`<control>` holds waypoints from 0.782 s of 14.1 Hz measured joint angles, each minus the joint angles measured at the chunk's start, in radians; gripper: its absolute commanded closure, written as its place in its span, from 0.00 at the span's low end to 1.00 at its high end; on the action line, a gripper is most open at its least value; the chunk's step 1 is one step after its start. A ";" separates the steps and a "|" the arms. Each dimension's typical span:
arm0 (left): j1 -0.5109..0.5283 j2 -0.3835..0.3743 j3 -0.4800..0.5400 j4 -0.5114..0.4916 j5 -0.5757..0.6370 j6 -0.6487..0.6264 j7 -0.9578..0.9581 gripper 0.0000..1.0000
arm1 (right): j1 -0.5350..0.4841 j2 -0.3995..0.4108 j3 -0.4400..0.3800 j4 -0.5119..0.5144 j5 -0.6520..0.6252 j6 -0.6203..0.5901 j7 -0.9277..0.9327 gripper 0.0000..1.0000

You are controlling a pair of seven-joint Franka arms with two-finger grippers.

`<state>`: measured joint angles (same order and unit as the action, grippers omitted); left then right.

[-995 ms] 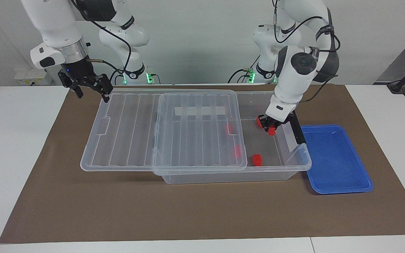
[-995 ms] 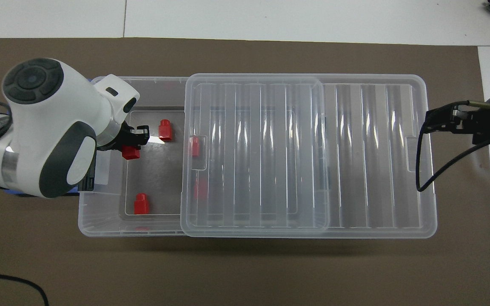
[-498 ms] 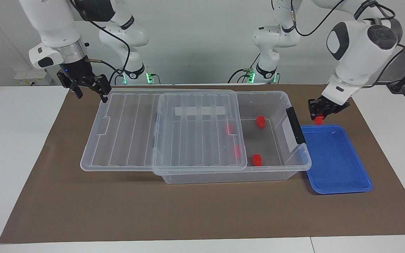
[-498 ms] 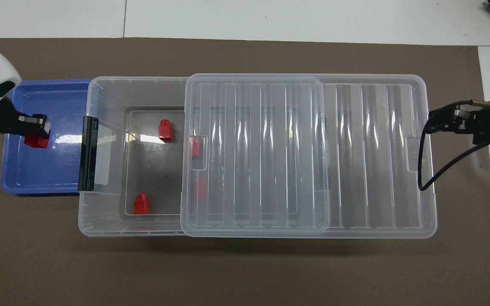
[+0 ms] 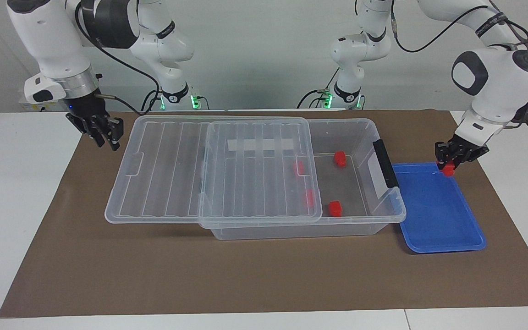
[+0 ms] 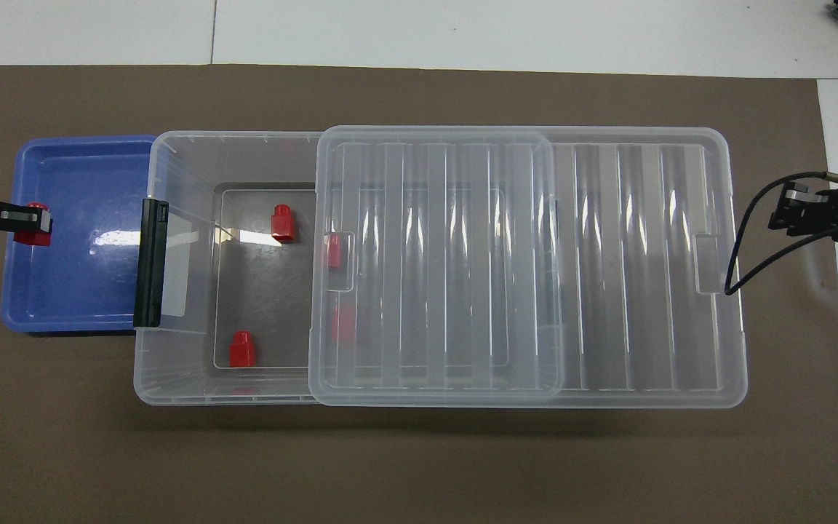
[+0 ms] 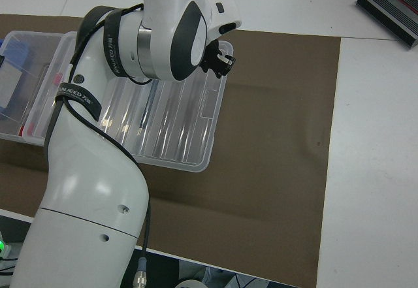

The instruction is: Place red block in blue tray from box

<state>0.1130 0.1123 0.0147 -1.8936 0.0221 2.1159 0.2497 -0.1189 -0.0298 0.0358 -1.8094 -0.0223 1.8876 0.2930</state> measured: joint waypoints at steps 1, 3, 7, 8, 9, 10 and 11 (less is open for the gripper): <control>0.001 0.008 0.000 -0.024 0.000 0.038 0.000 1.00 | -0.012 0.000 -0.001 -0.028 0.000 0.017 0.000 1.00; 0.007 0.029 0.000 -0.054 0.000 0.090 0.000 1.00 | -0.023 0.000 -0.002 -0.080 0.000 0.051 0.000 1.00; 0.038 0.096 -0.001 -0.090 0.000 0.180 0.000 1.00 | -0.020 0.005 -0.002 -0.168 0.000 0.163 -0.005 1.00; 0.043 0.105 -0.001 -0.102 0.000 0.200 0.000 1.00 | -0.017 0.010 -0.002 -0.174 0.000 0.179 -0.017 1.00; 0.044 0.113 -0.001 -0.114 0.000 0.219 -0.002 1.00 | -0.015 0.014 -0.001 -0.177 0.000 0.191 -0.035 1.00; 0.044 0.121 -0.001 -0.125 0.000 0.239 -0.010 1.00 | -0.012 0.017 0.001 -0.179 0.000 0.198 -0.053 1.00; 0.044 0.132 -0.002 -0.133 0.000 0.262 -0.020 1.00 | -0.008 0.019 0.001 -0.180 0.001 0.198 -0.070 1.00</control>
<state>0.1571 0.2444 0.0126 -2.0269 0.0220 2.3776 0.2299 -0.1272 -0.0111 0.0372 -1.9890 -0.0217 2.0860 0.2234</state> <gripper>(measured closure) 0.656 0.991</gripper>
